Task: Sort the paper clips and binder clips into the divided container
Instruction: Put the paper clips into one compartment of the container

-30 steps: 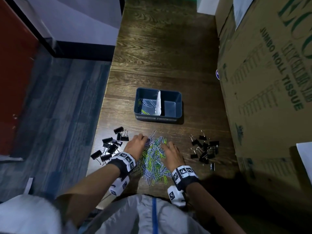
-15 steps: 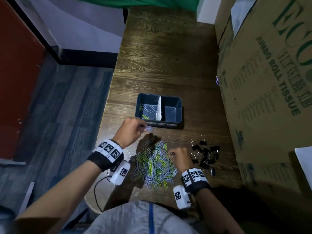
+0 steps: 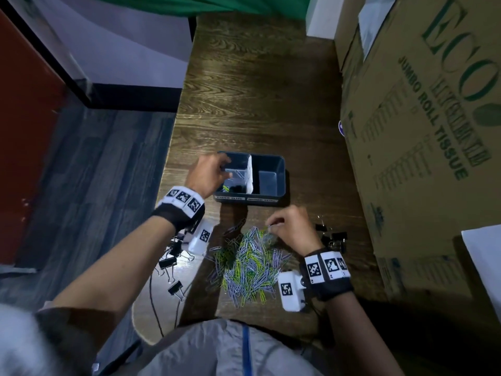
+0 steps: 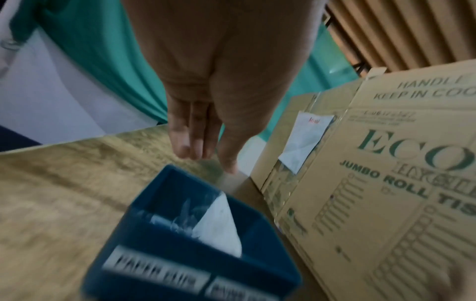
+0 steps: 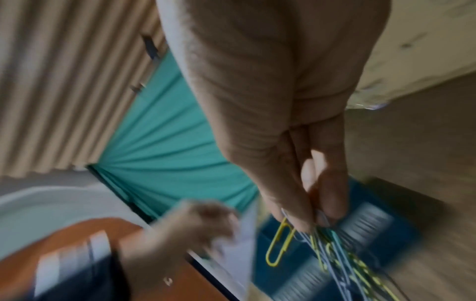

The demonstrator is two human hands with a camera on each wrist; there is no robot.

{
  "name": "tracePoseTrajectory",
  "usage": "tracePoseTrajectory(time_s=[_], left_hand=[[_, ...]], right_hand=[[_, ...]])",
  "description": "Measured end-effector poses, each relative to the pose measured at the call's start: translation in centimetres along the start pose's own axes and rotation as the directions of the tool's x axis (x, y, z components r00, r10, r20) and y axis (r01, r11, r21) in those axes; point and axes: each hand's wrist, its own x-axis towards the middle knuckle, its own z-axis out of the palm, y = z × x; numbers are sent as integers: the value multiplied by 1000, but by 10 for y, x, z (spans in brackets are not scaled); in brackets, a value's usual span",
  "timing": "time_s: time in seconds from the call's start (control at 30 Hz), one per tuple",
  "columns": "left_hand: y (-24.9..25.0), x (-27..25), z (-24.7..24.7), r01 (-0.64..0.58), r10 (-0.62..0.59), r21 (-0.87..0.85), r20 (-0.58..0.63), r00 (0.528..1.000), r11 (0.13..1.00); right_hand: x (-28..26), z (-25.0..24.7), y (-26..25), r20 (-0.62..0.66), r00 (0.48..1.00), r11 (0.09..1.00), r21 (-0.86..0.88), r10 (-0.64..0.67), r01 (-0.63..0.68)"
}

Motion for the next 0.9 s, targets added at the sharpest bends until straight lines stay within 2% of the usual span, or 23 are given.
tracePoseTrajectory(time_s=[0.07, 0.1, 0.17, 0.2, 0.27, 0.3, 0.33, 0.4, 0.53, 0.67, 0.73, 0.8, 0.9], left_hand=[[-14, -19, 23, -14, 20, 104, -63, 998, 994], [-20, -32, 36, -36, 42, 166, -33, 999, 985], [-28, -60, 60, -41, 0, 218, 188, 982, 975], [-33, -73, 72, -28, -46, 224, 319, 947, 974], [-43, -98, 90, -17, -111, 225, 545, 831, 974], [-44, -109, 96, -39, -126, 250, 610, 782, 967], [-47, -118, 103, -85, -119, 277, 642, 758, 957], [-49, -131, 113, -155, -102, 331, 642, 760, 931], [-51, -147, 122, -243, -19, 396, 552, 833, 885], [-57, -154, 131, -216, 3, 363, 505, 863, 907], [-53, -154, 131, -224, -1, 368, 521, 853, 902], [-47, -150, 130, -248, -8, 389, 550, 835, 887], [-42, -147, 130, -252, 20, 364, 535, 845, 896]], right_hand=[[3, -19, -21, -27, 997, 998, 1, -69, 69], [6, -30, -32, -39, 994, 994, -8, -105, 105], [16, -50, -54, -82, 981, 984, -30, -177, 175], [22, -58, -65, -111, 972, 978, -37, -209, 207], [39, -69, -83, -165, 952, 967, -53, -256, 251], [49, -72, -90, -186, 944, 962, -69, -273, 265], [60, -72, -96, -203, 937, 958, -89, -286, 273], [79, -68, -106, -214, 926, 949, -118, -310, 291], [98, -47, -103, -121, 942, 936, -207, -312, 283], [82, -17, -72, -116, 933, 930, -190, -340, 315], [69, 7, -47, -80, 933, 925, -187, -351, 332], [57, 38, -17, 29, 958, 937, -202, -285, 285], [38, 77, 19, 212, 976, 963, -250, -44, 98]])
